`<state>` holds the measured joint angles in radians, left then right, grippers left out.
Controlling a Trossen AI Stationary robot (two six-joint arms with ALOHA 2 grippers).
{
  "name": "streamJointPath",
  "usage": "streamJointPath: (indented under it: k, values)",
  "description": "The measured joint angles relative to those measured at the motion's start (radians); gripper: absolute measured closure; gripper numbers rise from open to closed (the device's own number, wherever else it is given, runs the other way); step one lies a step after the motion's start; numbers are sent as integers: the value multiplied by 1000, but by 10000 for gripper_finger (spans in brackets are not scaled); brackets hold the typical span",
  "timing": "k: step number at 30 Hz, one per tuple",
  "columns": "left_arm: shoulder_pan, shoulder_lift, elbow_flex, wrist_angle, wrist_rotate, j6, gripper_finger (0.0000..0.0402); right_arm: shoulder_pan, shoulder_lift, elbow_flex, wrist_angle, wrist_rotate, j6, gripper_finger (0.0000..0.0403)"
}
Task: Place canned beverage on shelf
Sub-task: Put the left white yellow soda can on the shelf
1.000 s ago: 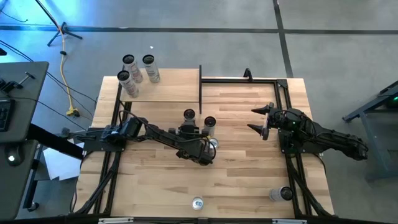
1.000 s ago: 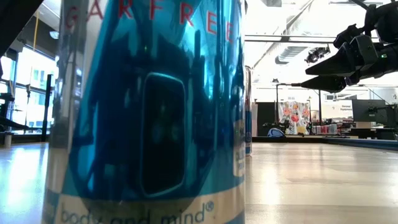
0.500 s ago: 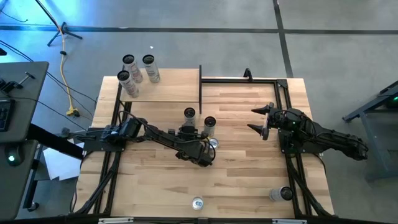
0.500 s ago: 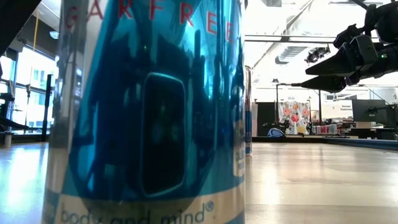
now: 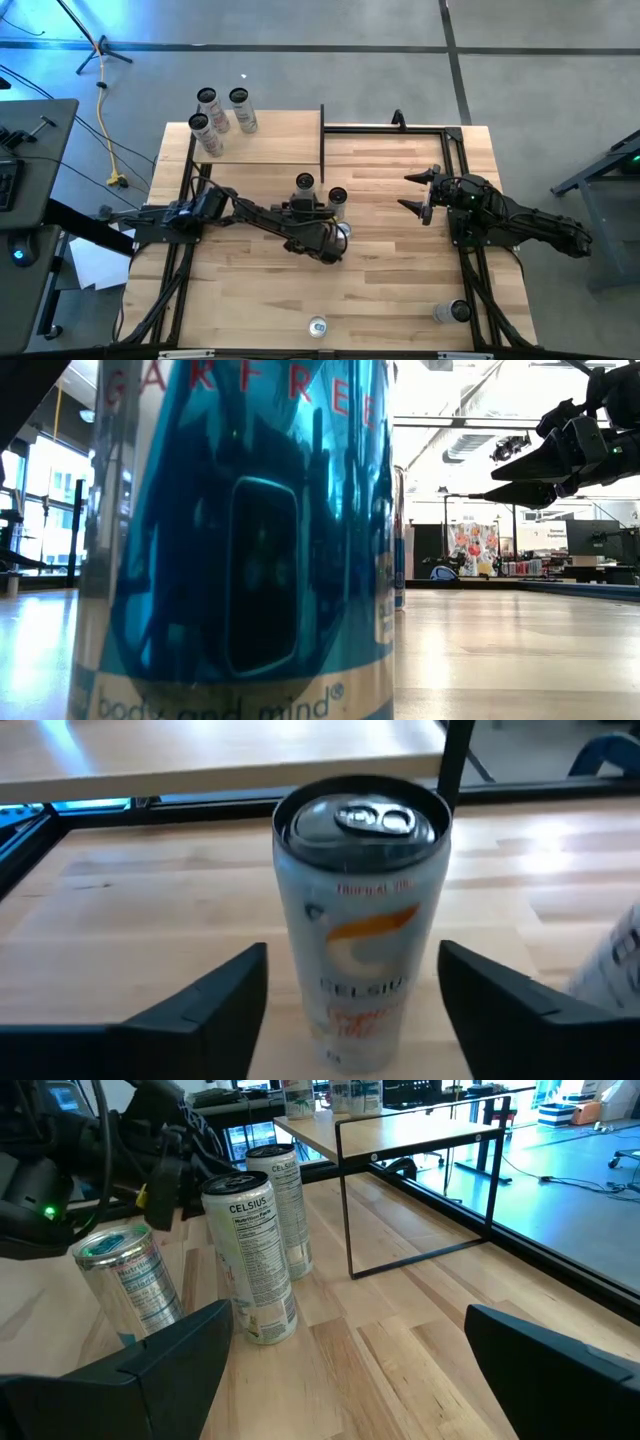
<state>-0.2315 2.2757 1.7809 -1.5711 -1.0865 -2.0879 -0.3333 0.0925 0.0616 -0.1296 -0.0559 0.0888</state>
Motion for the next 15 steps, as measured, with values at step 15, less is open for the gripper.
streamJointPath:
  k: [15]
  values:
    - [90,0,0,57,-47,31,96,0,0,0,0,0,0,16]
